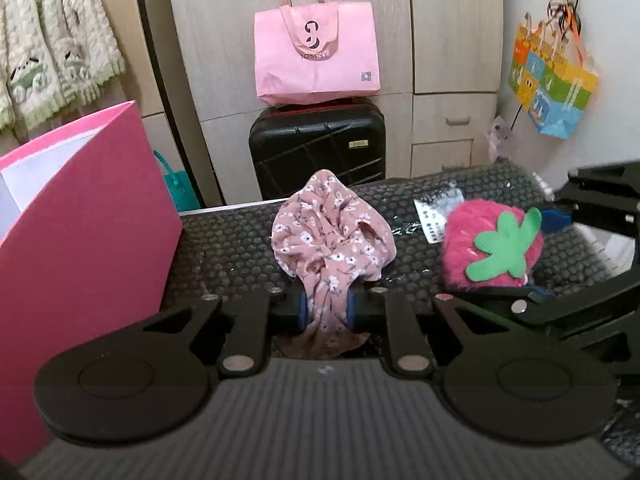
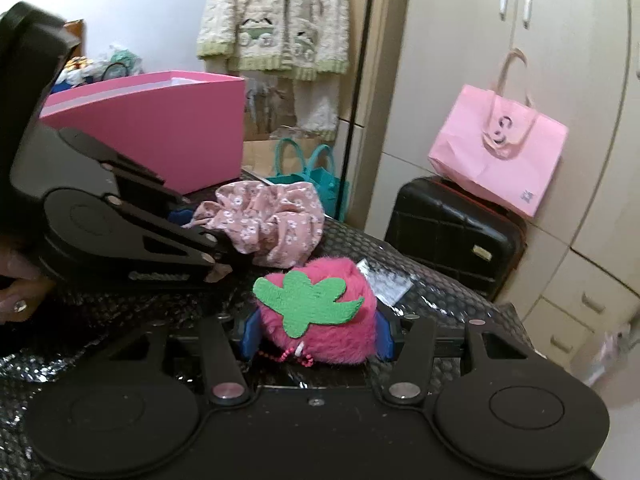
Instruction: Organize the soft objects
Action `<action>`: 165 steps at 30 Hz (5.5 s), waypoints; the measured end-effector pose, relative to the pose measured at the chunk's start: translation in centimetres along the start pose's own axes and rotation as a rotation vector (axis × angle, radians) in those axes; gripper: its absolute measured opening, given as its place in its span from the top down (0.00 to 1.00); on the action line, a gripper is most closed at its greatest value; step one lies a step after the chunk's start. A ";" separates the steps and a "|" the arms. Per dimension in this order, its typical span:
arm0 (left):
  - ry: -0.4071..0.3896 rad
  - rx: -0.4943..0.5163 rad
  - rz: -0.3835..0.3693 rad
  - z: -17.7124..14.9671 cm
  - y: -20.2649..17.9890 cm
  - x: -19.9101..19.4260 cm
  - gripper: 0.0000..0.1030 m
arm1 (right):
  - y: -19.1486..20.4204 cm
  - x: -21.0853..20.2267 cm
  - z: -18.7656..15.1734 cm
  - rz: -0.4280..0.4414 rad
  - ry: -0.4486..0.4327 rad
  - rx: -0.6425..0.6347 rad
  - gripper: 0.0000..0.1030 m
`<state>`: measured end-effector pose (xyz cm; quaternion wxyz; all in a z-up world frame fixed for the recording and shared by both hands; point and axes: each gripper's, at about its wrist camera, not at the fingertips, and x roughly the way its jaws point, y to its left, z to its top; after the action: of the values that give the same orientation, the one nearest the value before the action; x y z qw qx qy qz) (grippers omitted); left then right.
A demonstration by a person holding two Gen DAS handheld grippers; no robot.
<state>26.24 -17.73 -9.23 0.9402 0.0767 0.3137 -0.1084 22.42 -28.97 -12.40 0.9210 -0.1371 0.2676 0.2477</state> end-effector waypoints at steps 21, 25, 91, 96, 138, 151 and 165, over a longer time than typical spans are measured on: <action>-0.024 -0.054 -0.140 -2.3 2.1 -7.5 0.83 | 1.1 -4.7 -1.8 -0.062 0.086 0.345 0.43; 0.012 -0.049 -0.184 -2.8 2.4 -8.9 0.82 | 2.1 -5.8 -2.1 -0.087 0.103 0.374 0.43; -0.094 -0.130 -0.401 -2.3 26.6 -20.8 0.81 | 22.1 -5.4 16.4 0.283 -0.145 0.345 0.42; -0.029 -0.167 -0.356 0.5 27.8 -15.8 0.81 | 19.7 -0.9 18.2 0.254 -0.088 0.409 0.42; 0.074 -0.131 -0.056 2.1 26.4 -15.1 0.08 | 19.8 -1.6 16.0 -0.037 0.008 0.230 0.22; 0.079 -0.115 -0.005 0.4 23.7 -19.1 0.02 | 19.8 -6.7 13.6 -0.183 0.068 0.349 0.03; -0.065 -0.197 -0.052 -4.7 20.0 -24.4 0.02 | 22.9 -13.1 9.6 -0.347 -0.041 0.329 0.03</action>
<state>9.55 6.34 3.38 0.9497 -0.0278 0.2943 -0.1036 4.75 -11.01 0.05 0.9649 -0.0239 0.2582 0.0416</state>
